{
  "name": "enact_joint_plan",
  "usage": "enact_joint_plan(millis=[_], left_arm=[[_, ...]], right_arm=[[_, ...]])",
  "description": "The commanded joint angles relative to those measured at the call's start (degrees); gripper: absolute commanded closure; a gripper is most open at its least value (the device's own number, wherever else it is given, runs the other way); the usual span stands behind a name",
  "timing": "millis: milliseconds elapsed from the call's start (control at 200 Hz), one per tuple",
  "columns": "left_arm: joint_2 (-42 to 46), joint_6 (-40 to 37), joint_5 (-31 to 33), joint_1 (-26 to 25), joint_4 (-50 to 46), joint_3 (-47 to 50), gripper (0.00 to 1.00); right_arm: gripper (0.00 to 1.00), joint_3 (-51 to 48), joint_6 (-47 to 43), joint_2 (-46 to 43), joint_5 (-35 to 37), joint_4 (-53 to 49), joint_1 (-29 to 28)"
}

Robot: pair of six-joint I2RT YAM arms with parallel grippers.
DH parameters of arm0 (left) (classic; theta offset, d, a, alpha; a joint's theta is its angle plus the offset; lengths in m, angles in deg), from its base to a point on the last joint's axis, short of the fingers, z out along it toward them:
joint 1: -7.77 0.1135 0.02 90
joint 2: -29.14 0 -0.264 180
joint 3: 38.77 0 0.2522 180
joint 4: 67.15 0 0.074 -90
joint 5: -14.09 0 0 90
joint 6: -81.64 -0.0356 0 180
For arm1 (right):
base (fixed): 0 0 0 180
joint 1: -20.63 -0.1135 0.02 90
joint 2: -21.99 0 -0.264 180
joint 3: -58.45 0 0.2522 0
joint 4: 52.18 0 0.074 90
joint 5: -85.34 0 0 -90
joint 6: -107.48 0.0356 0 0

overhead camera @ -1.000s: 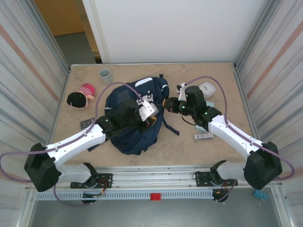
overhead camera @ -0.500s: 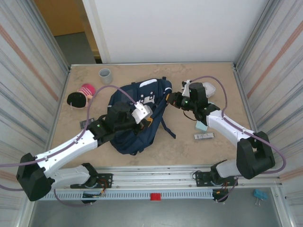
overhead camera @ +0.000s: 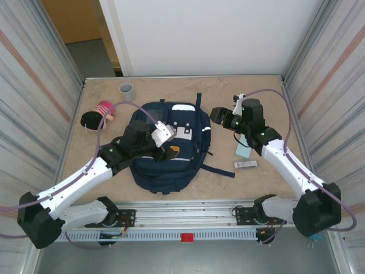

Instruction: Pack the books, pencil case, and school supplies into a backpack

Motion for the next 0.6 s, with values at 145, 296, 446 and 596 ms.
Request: enact_joint_plan(millis=[145, 296, 446, 596], left_arm=[[-1.0, -24.6, 1.0, 2.4, -16.2, 0.5, 0.18], [-5.5, -30.4, 0.5, 2.7, -19.7, 0.8, 0.15], [-9.7, -30.8, -1.4, 2.7, -18.5, 0.1, 0.14], [-10.1, -28.2, -2.9, 2.7, -18.0, -0.9, 0.14]], right_arm=[[0.36, -5.9, -0.9, -5.1, -1.7, -5.7, -0.8], [0.36, -8.5, 0.6, -4.9, -0.6, -5.0, -3.8], [0.36, -9.5, 1.9, -3.5, 0.9, -3.9, -7.0], [0.36, -8.8, 9.0, -1.3, 1.3, -6.3, -9.2]])
